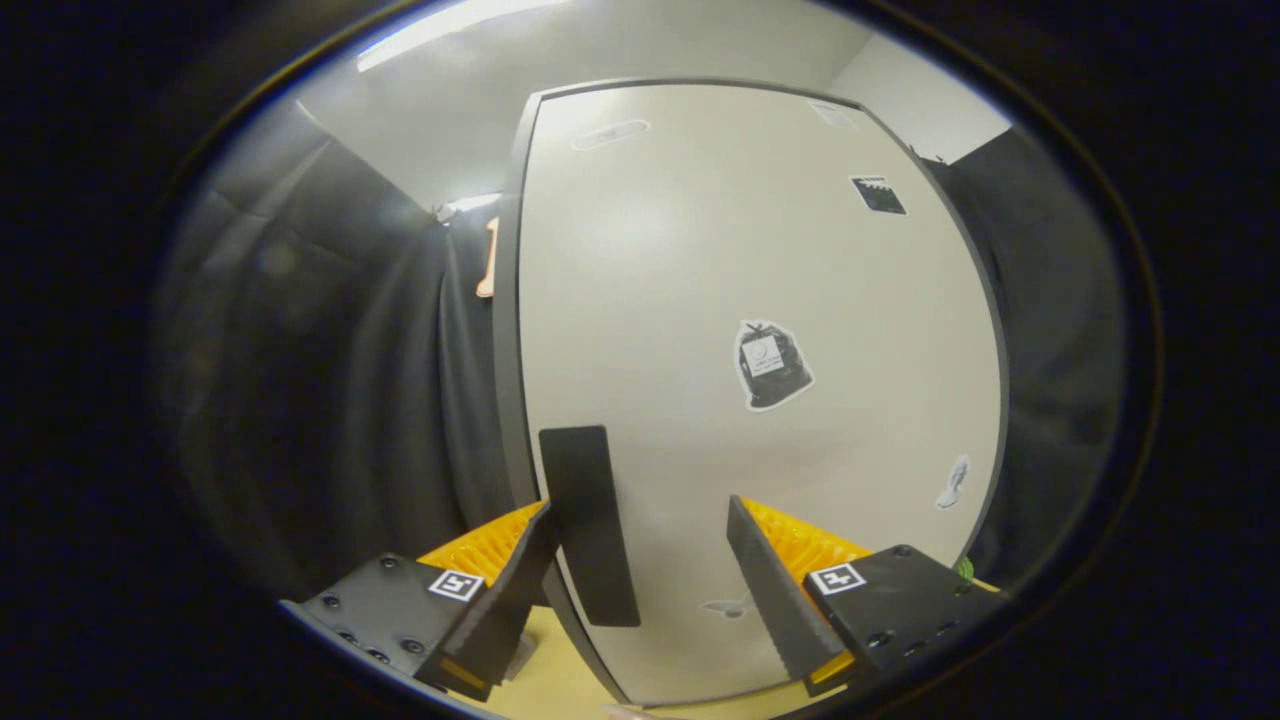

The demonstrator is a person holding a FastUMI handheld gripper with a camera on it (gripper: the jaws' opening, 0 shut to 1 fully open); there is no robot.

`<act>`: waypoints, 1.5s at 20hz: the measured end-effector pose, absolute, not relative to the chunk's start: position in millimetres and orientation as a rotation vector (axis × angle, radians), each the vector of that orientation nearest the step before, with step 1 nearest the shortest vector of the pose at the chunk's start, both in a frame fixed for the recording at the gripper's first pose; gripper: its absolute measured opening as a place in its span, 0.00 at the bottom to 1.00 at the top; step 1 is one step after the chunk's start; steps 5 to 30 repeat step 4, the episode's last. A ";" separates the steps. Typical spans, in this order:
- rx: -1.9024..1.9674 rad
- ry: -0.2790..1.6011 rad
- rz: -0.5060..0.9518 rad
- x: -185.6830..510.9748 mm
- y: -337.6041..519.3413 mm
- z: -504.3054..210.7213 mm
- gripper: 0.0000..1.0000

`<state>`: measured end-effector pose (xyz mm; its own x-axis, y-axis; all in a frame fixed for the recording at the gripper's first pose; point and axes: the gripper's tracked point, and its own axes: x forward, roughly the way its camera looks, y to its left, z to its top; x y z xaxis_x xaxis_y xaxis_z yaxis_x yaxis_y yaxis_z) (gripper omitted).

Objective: Open the shoe cabinet door, grab the shoes and put them into the shoe cabinet, then close the shoe cabinet door.

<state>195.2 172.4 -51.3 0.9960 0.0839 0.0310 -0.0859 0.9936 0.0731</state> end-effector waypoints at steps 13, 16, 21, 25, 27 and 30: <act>0.069 -0.056 0.102 172.8 178.2 -39.0 1.00; 0.069 -0.056 0.102 172.8 178.2 -39.0 1.00; 0.069 -0.056 0.102 172.8 178.2 -39.0 1.00; 0.069 -0.056 0.102 172.8 178.2 -39.0 1.00; 0.069 -0.056 0.102 172.8 178.2 -39.0 1.00; 0.069 -0.056 0.102 172.8 178.2 -39.0 1.00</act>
